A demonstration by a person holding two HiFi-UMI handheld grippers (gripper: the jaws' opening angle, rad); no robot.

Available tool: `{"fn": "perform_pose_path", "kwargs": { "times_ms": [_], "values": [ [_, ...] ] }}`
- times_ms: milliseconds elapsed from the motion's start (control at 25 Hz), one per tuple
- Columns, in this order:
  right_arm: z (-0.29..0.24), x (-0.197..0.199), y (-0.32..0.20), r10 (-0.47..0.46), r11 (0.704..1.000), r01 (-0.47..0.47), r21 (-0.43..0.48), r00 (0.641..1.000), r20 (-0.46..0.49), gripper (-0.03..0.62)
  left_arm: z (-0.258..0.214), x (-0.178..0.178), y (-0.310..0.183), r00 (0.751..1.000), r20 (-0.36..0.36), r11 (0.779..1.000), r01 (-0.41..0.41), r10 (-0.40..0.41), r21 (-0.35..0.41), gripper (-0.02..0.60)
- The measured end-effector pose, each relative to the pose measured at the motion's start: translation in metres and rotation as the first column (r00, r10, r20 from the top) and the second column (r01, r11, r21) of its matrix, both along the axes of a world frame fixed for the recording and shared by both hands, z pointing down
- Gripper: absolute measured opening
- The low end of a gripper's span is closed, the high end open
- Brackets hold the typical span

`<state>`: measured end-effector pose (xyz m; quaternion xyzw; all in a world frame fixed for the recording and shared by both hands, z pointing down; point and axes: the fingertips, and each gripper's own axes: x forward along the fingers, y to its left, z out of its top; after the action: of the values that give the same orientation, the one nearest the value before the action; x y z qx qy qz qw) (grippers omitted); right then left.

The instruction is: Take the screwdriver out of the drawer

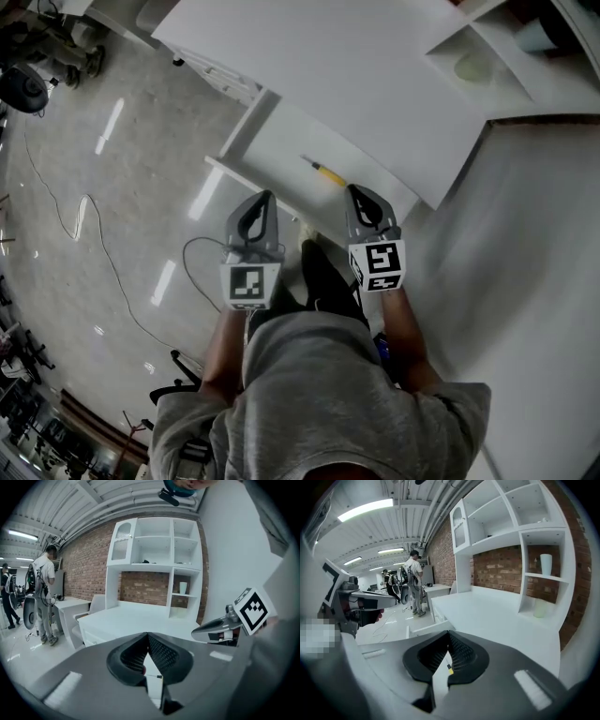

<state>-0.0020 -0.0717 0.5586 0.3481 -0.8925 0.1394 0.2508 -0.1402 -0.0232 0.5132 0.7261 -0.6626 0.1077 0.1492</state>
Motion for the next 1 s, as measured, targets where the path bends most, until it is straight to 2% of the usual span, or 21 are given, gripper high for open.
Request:
{"fn": "perform_pose_path", "kwargs": {
  "times_ms": [400, 680, 1000],
  "values": [
    [0.079, -0.011, -0.026, -0.059, 0.993, 0.053, -0.107, 0.997, -0.05, 0.003, 0.079, -0.002, -0.026, 0.999, -0.03, 0.991, 0.019, -0.023, -0.132, 0.012],
    [0.131, -0.017, -0.035, -0.089, 0.984, 0.077, -0.16, 0.993, -0.071, 0.003, 0.132, -0.001, -0.033, 0.999, -0.049, 0.982, 0.013, -0.022, -0.189, 0.012],
    [0.16, -0.017, -0.041, -0.123, 0.975, 0.1, -0.199, 0.987, -0.105, 0.003, 0.157, 0.004, -0.037, 0.999, -0.052, 0.971, 0.0, -0.013, -0.241, 0.011]
  ]
}}
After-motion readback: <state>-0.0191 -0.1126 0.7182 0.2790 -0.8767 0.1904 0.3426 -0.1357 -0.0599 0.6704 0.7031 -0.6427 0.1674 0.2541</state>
